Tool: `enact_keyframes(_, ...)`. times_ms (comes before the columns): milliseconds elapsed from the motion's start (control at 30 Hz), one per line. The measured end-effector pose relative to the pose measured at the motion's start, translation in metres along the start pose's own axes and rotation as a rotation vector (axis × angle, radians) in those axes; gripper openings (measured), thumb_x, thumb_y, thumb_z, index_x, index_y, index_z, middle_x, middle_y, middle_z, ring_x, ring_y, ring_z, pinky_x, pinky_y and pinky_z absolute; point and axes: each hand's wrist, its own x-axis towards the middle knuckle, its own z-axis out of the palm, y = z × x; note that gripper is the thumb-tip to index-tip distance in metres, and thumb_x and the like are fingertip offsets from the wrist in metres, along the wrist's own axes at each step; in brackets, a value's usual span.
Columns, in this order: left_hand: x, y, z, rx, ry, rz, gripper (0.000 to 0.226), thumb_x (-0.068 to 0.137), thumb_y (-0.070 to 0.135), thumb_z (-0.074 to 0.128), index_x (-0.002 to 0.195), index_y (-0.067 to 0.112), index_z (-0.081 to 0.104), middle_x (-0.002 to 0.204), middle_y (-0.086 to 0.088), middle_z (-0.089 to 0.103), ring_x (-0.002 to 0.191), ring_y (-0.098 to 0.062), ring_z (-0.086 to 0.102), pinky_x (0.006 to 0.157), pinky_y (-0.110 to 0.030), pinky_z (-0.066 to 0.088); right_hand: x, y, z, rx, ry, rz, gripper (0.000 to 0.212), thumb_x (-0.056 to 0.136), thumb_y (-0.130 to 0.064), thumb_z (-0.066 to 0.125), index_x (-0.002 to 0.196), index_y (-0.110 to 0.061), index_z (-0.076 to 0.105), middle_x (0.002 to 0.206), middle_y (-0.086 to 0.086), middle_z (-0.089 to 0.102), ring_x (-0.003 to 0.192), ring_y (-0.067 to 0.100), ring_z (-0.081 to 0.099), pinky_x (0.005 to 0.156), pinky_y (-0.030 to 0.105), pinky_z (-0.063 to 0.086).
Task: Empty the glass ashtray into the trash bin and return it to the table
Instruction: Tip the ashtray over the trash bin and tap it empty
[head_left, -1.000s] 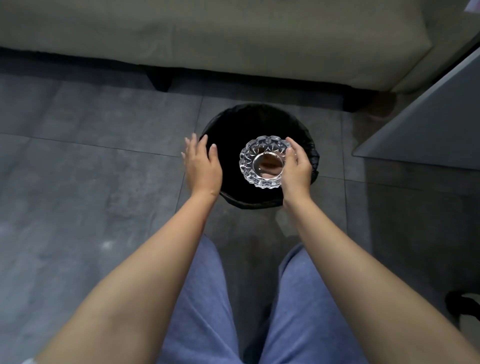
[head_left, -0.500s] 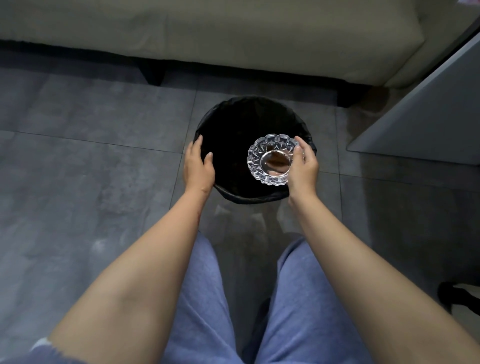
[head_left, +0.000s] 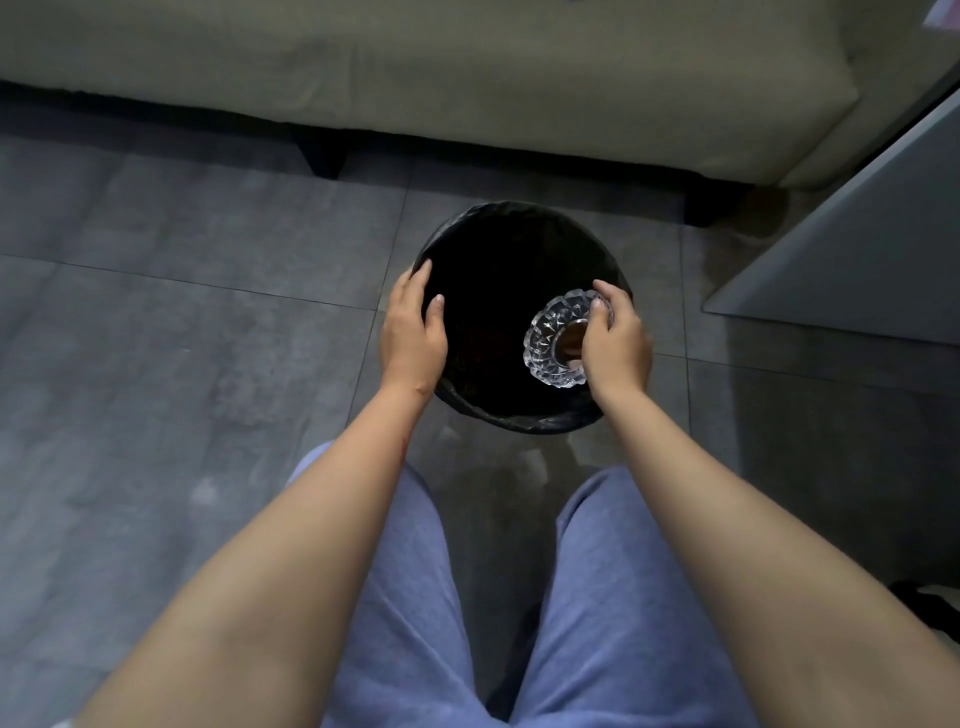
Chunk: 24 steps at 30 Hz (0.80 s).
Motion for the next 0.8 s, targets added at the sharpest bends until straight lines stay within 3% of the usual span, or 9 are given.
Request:
enact_keyframes(167, -0.005, 0.009, 0.004, -0.034, 0.016, 0.046, 0.046, 0.1, 0.015, 0.045, 0.146, 0.015, 0.04, 0.15, -0.007, 0.044, 0.141, -0.018, 0.038, 0.109, -0.017, 0.026, 0.003, 0.006, -0.006, -0.191, -0.003, -0.127, 0.033, 0.102, -0.029, 0.039, 0.129, -0.03, 0.057, 0.114, 0.008, 0.071, 0.105, 0.032, 0.064, 0.074, 0.028, 0.038)
enact_keyframes(433, -0.008, 0.015, 0.005, -0.005, 0.017, 0.065, 0.045, 0.102, 0.02, 0.042, 0.147, 0.015, 0.039, 0.151, -0.005, 0.043, 0.141, -0.016, 0.038, 0.105, -0.009, 0.023, 0.01, -0.001, -0.006, -0.201, 0.016, -0.317, 0.034, 0.102, -0.032, 0.036, 0.13, -0.036, 0.055, 0.095, 0.008, 0.073, 0.086, 0.029, 0.069, 0.07, 0.033, 0.048)
enact_keyframes(533, -0.01, 0.013, 0.005, 0.015, 0.018, 0.091, 0.045, 0.102, 0.019, 0.043, 0.146, 0.014, 0.04, 0.151, -0.005, 0.044, 0.141, -0.016, 0.039, 0.103, -0.005, 0.022, 0.013, 0.008, 0.001, -0.45, -0.098, -0.282, 0.037, 0.102, -0.027, 0.034, 0.134, -0.031, 0.052, 0.101, 0.014, 0.072, 0.091, 0.037, 0.067, 0.069, 0.037, 0.045)
enact_keyframes(667, -0.011, 0.011, 0.005, 0.023, 0.017, 0.107, 0.045, 0.102, 0.018, 0.044, 0.146, 0.013, 0.04, 0.15, -0.006, 0.045, 0.141, -0.017, 0.039, 0.106, -0.008, 0.023, 0.016, 0.009, 0.002, -0.331, -0.071, -0.184, 0.036, 0.101, -0.032, 0.033, 0.13, -0.032, 0.054, 0.093, 0.013, 0.075, 0.087, 0.035, 0.071, 0.08, 0.04, 0.056)
enact_keyframes(800, -0.013, 0.009, 0.005, 0.021, 0.021, 0.09, 0.046, 0.102, 0.019, 0.044, 0.147, 0.013, 0.039, 0.151, -0.006, 0.043, 0.141, -0.017, 0.038, 0.108, -0.01, 0.023, 0.02, 0.012, 0.003, -0.47, -0.112, -0.191, 0.038, 0.101, -0.02, 0.033, 0.133, -0.026, 0.053, 0.097, 0.016, 0.073, 0.091, 0.039, 0.068, 0.073, 0.036, 0.05)
